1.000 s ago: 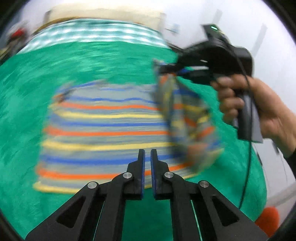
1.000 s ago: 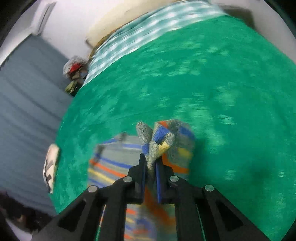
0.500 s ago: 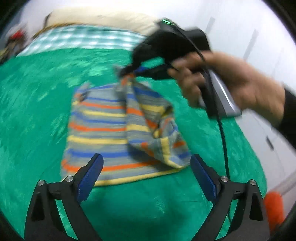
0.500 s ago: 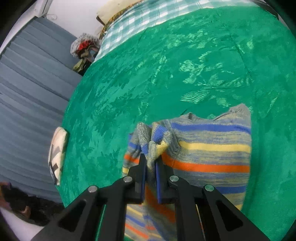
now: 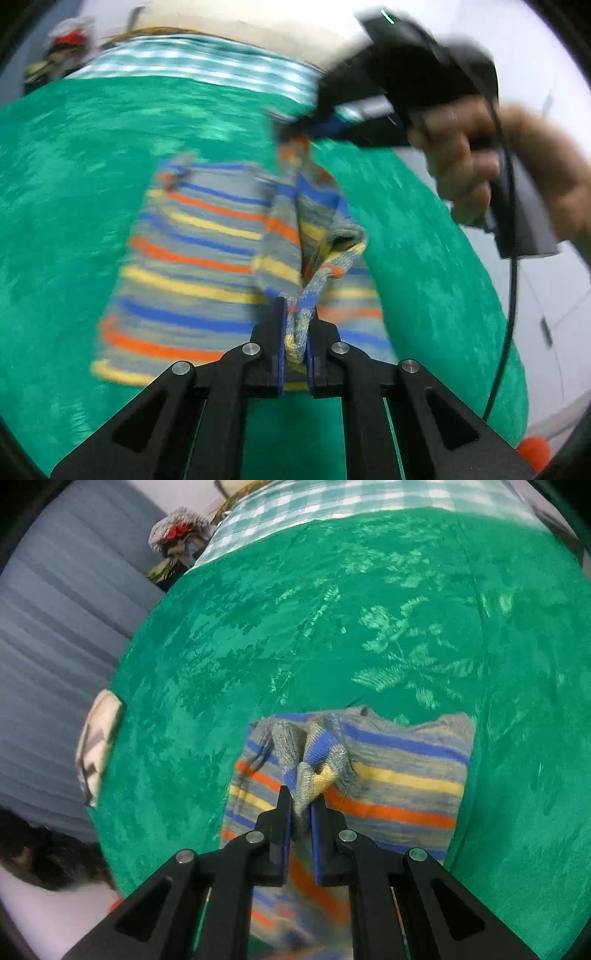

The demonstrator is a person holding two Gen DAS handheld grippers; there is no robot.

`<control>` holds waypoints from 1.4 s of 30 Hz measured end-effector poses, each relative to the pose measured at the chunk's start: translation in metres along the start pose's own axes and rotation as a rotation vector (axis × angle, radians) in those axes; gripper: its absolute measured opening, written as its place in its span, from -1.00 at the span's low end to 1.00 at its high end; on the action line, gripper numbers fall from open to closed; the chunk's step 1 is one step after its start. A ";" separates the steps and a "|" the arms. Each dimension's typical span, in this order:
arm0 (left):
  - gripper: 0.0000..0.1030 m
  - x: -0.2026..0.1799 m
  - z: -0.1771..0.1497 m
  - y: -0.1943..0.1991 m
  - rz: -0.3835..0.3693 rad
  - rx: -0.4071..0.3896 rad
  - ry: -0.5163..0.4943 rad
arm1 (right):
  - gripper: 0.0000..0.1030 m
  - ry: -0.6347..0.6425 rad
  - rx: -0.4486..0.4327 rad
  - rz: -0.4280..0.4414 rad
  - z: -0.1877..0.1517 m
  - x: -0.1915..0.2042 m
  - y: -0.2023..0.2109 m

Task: Fold small clothes

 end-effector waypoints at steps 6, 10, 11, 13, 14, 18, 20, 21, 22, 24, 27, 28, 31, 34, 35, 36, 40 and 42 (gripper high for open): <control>-0.88 0.082 -0.011 0.007 0.056 0.032 0.197 | -0.82 -0.003 0.014 0.046 0.012 0.029 -0.048; -0.60 0.099 -0.029 0.007 0.114 0.099 0.251 | -0.46 0.031 -0.008 0.043 0.010 0.051 -0.092; -0.56 0.100 -0.029 0.013 0.110 0.095 0.257 | -0.26 0.012 -0.022 0.074 0.009 0.051 -0.096; -0.25 0.100 -0.027 0.036 0.133 0.062 0.242 | 0.01 -0.040 -0.072 0.168 0.006 0.052 -0.093; -0.22 0.100 -0.023 0.044 0.142 0.041 0.232 | 0.01 -0.046 -0.103 0.206 0.004 0.052 -0.085; -0.22 0.084 -0.002 0.077 0.095 -0.041 0.137 | 0.01 -0.024 -0.252 0.156 -0.016 0.023 -0.028; -0.22 0.066 0.019 0.063 -0.002 -0.033 0.069 | -0.01 0.015 -0.276 0.043 -0.034 0.003 -0.004; -0.22 0.051 0.030 0.052 -0.065 -0.021 0.023 | -0.09 0.043 -0.280 0.000 -0.043 -0.002 0.005; -0.22 0.044 0.039 0.039 -0.097 -0.009 -0.004 | -0.17 0.084 -0.281 -0.046 -0.054 -0.007 0.014; -0.43 0.038 0.058 -0.002 -0.124 0.039 -0.040 | -0.20 0.142 -0.264 -0.075 -0.076 -0.008 0.026; -0.82 0.074 0.065 -0.057 0.004 0.133 0.048 | -0.20 0.232 -0.211 -0.028 -0.108 0.010 0.020; -0.95 0.096 0.064 -0.073 0.079 0.168 0.086 | -0.20 0.249 -0.198 -0.004 -0.115 0.015 0.014; -0.96 0.118 0.060 -0.076 0.082 0.213 0.104 | -0.36 0.213 -0.094 -0.022 -0.141 0.002 -0.033; -0.50 0.105 0.073 -0.051 0.092 0.175 0.014 | -0.41 0.198 -0.114 -0.004 -0.135 0.002 -0.028; -0.31 0.097 0.080 -0.043 0.070 0.143 -0.004 | -0.41 0.182 -0.132 0.019 -0.128 0.003 -0.018; -0.11 0.091 0.086 -0.040 0.044 0.117 -0.020 | -0.41 0.171 -0.169 0.027 -0.118 0.003 -0.006; -0.05 0.074 0.103 -0.061 0.061 0.114 -0.090 | -0.41 0.145 -0.216 -0.047 -0.067 -0.009 0.003; -0.04 0.094 0.101 -0.092 0.186 0.182 -0.057 | -0.41 0.079 -0.169 -0.097 -0.049 -0.028 -0.019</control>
Point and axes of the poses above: each gripper's, at about its wrist camera, not at the fingertips, and y roughly against the way its jaws point, x to its left, z to its top, the point moved 6 cm from there along -y, roughly the way its jaws point, and after that the axes turned 2 degrees about y, right-handed, at the moved point
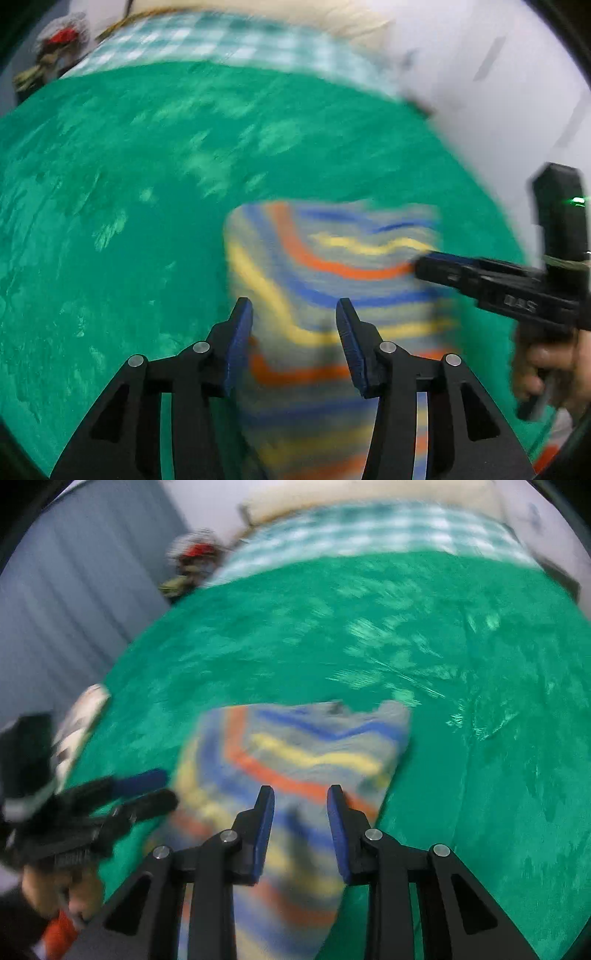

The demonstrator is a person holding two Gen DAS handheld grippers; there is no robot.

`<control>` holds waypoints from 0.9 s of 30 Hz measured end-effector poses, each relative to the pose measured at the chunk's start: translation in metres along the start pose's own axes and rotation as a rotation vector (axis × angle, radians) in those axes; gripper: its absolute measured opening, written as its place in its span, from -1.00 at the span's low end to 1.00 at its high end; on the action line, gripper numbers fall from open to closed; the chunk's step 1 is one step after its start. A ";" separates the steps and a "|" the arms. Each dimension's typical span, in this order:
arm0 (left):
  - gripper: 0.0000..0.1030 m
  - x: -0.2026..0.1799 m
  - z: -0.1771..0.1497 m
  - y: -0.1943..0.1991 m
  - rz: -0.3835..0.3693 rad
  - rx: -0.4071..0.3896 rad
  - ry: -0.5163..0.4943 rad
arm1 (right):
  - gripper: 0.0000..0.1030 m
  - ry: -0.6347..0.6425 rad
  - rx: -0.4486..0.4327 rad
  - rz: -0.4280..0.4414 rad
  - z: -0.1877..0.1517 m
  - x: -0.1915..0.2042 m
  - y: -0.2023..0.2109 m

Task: Fold small clothes

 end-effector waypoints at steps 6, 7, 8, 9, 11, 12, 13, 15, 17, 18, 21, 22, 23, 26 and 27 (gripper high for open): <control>0.14 0.026 -0.013 0.015 -0.001 0.014 0.077 | -0.38 -0.104 0.043 -0.063 -0.008 -0.018 -0.029; 0.19 0.024 -0.018 0.029 -0.013 -0.007 0.060 | -0.38 -0.088 0.007 -0.065 -0.010 -0.013 -0.011; 0.23 0.021 -0.028 0.047 -0.028 -0.026 0.035 | -0.38 -0.068 -0.023 -0.070 -0.015 -0.009 0.007; 0.30 0.019 -0.035 0.054 -0.027 -0.035 0.023 | -0.38 -0.047 -0.042 -0.074 -0.021 -0.004 0.021; 0.38 0.016 -0.063 0.078 -0.016 -0.040 -0.006 | -0.38 0.001 -0.062 -0.065 -0.042 0.010 0.049; 0.42 0.014 -0.074 0.080 0.003 -0.034 -0.018 | -0.38 0.025 -0.068 -0.051 -0.060 0.021 0.062; 0.44 0.015 -0.091 0.079 0.047 -0.019 -0.032 | -0.36 0.041 -0.069 -0.032 -0.077 0.029 0.070; 0.44 0.022 -0.113 0.063 0.125 0.031 -0.046 | -0.22 0.055 -0.038 -0.007 -0.119 0.041 0.075; 0.48 0.031 -0.126 0.058 0.155 0.051 -0.023 | -0.17 0.053 0.071 -0.015 -0.165 0.045 0.055; 0.53 0.032 -0.129 0.067 0.160 0.038 -0.004 | -0.17 0.049 0.097 -0.052 -0.178 0.043 0.050; 0.75 0.032 -0.128 0.099 0.209 -0.024 0.010 | 0.32 -0.024 0.047 -0.053 -0.192 0.045 0.076; 0.78 0.030 -0.127 0.109 0.216 -0.045 0.006 | 0.53 -0.044 0.016 -0.059 -0.194 0.046 0.088; 0.78 0.026 -0.126 0.119 0.220 -0.068 0.000 | 0.57 -0.053 -0.037 -0.078 -0.194 0.049 0.105; 0.78 0.016 -0.121 0.131 0.226 -0.100 -0.023 | 0.60 -0.046 -0.086 -0.119 -0.198 0.053 0.133; 0.78 0.012 -0.119 0.134 0.230 -0.111 -0.032 | 0.60 -0.049 -0.088 -0.121 -0.197 0.053 0.133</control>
Point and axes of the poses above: each gripper's, at about its wrist camera, not at the fingertips, and y roughly against the way its jaws point, x to its left, z to its top, the point moved 6 cm from there along -y, roughly the way its jaws point, and after that the axes turned 2 degrees about y, right-handed, at the moved point
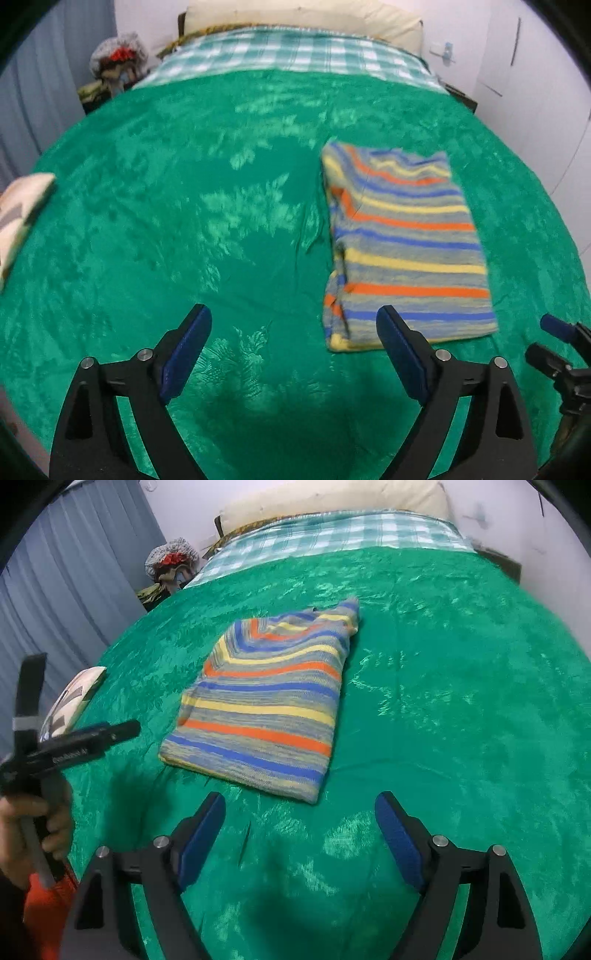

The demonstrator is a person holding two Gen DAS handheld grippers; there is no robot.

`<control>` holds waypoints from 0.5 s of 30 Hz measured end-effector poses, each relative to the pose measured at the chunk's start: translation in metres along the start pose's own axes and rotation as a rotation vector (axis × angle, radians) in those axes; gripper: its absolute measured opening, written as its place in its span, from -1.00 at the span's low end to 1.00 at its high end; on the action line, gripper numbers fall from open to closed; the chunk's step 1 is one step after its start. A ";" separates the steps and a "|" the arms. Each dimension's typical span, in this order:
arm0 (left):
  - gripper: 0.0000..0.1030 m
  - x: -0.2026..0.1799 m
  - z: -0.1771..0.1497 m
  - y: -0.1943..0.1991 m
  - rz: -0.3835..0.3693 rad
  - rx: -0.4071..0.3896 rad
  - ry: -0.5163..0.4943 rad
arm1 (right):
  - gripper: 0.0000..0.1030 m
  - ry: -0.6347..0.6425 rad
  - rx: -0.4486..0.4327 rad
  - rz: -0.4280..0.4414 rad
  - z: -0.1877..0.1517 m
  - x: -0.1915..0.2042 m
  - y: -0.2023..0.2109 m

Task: Fold small clothes

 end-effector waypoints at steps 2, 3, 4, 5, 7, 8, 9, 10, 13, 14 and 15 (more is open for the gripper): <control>0.78 -0.004 0.004 0.007 0.006 -0.018 -0.015 | 0.60 -0.013 -0.001 -0.005 -0.001 -0.001 0.001; 0.78 -0.007 0.006 0.010 0.007 -0.025 -0.021 | 0.60 -0.015 0.001 -0.005 -0.003 0.000 0.002; 0.78 -0.008 0.010 0.010 0.007 -0.030 -0.025 | 0.60 -0.015 0.001 -0.004 -0.005 0.000 0.006; 0.78 -0.008 0.009 0.014 0.008 -0.035 -0.033 | 0.60 -0.013 -0.001 -0.001 -0.007 0.003 0.009; 0.79 -0.011 0.013 0.015 0.013 -0.040 -0.045 | 0.60 -0.005 -0.006 0.004 -0.008 0.006 0.009; 0.79 -0.012 0.012 0.014 0.016 -0.044 -0.053 | 0.60 0.000 -0.010 0.007 -0.009 0.009 0.010; 0.79 -0.012 0.013 0.015 0.015 -0.045 -0.056 | 0.60 0.004 -0.011 0.008 -0.009 0.011 0.009; 0.83 -0.012 0.013 0.015 0.012 -0.044 -0.059 | 0.60 0.005 -0.011 0.010 -0.008 0.014 0.005; 0.88 -0.010 0.015 0.002 -0.046 -0.012 -0.047 | 0.60 -0.003 -0.004 0.021 -0.006 0.010 -0.002; 0.88 -0.005 0.015 -0.009 -0.090 0.018 -0.014 | 0.60 -0.010 -0.001 0.023 -0.004 0.006 -0.005; 0.88 0.000 0.015 -0.017 -0.118 0.040 0.016 | 0.60 -0.021 -0.001 0.021 -0.001 0.001 -0.009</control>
Point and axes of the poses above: each gripper's, at about its wrist camera, not at the fingertips, and y roughly against the way its jaws point, x to its left, z to its top, the point moved 6 cm from there along -y, roughly the way its jaws point, and after that the axes turned 2 degrees about y, right-handed, at the moved point
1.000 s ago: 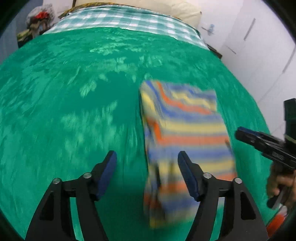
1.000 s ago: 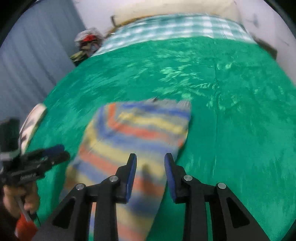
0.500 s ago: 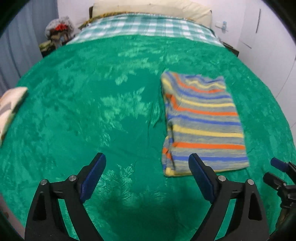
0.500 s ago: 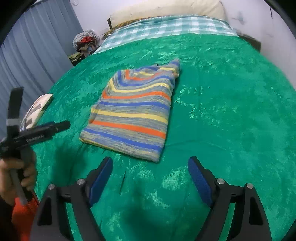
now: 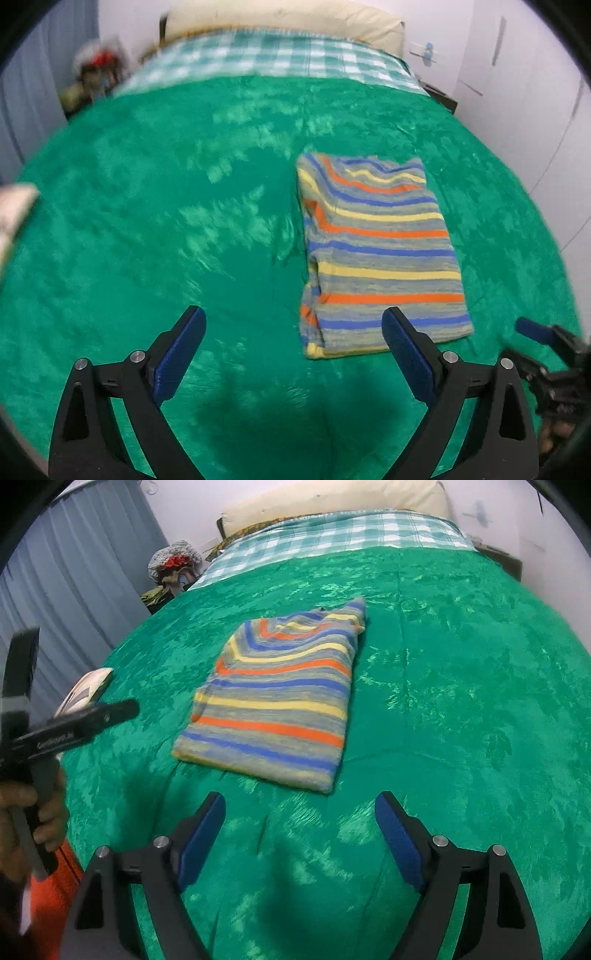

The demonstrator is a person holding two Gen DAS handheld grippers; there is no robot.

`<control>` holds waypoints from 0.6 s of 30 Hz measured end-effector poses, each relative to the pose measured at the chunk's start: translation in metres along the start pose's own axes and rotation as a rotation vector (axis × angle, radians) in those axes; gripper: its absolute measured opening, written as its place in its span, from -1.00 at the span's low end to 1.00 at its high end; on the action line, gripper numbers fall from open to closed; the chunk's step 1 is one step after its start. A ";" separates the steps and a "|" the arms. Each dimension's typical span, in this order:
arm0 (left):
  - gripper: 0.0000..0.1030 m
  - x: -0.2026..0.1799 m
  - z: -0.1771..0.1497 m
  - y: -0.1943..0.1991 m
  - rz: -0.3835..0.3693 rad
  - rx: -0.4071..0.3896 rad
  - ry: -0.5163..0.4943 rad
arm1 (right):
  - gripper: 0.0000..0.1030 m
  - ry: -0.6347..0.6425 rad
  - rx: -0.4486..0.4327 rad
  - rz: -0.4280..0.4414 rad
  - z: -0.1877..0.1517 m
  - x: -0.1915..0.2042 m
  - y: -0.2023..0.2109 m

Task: Fold small clothes

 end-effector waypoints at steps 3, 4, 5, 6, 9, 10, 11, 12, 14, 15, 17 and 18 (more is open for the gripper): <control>0.88 0.019 0.006 -0.023 -0.076 0.042 0.102 | 0.60 -0.056 -0.007 0.000 0.012 -0.021 -0.009; 0.88 0.022 0.009 -0.031 -0.092 0.048 0.121 | 0.60 -0.074 -0.008 0.003 0.017 -0.027 -0.013; 0.88 0.023 0.015 -0.042 -0.114 0.055 0.135 | 0.60 -0.090 -0.007 0.003 0.023 -0.034 -0.019; 0.88 0.022 0.020 -0.052 -0.127 0.061 0.137 | 0.60 -0.102 -0.007 0.008 0.029 -0.039 -0.025; 0.88 0.012 0.035 -0.090 -0.131 0.105 0.105 | 0.60 -0.131 0.000 0.042 0.054 -0.049 -0.054; 0.87 0.008 0.039 -0.100 -0.130 0.120 0.093 | 0.60 -0.142 0.004 0.058 0.064 -0.050 -0.067; 0.87 0.004 0.044 -0.111 -0.126 0.131 0.084 | 0.60 -0.151 0.007 0.074 0.072 -0.050 -0.076; 0.87 0.000 0.050 -0.122 -0.120 0.136 0.077 | 0.60 -0.164 0.011 0.089 0.080 -0.051 -0.086; 0.78 -0.007 0.058 -0.133 -0.119 0.128 0.066 | 0.60 -0.223 0.015 0.120 0.096 -0.055 -0.109; 0.61 -0.012 0.061 -0.137 -0.131 0.124 0.060 | 0.61 -0.253 0.014 0.130 0.102 -0.057 -0.118; 0.04 -0.022 0.063 -0.144 -0.182 0.128 0.049 | 0.60 -0.293 0.001 0.138 0.114 -0.058 -0.136; -0.55 -0.026 0.063 -0.146 -0.203 0.133 0.045 | 0.39 -0.289 -0.001 0.136 0.117 -0.056 -0.140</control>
Point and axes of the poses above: each gripper's, at about its wrist camera, not at the fingertips, and y roughly against the way its jaws point, x to its left, z to its top, the point moved 6 cm from there along -y, roughly the way its jaws point, and after that the axes turned 2 degrees about y, right-handed, at the moved point
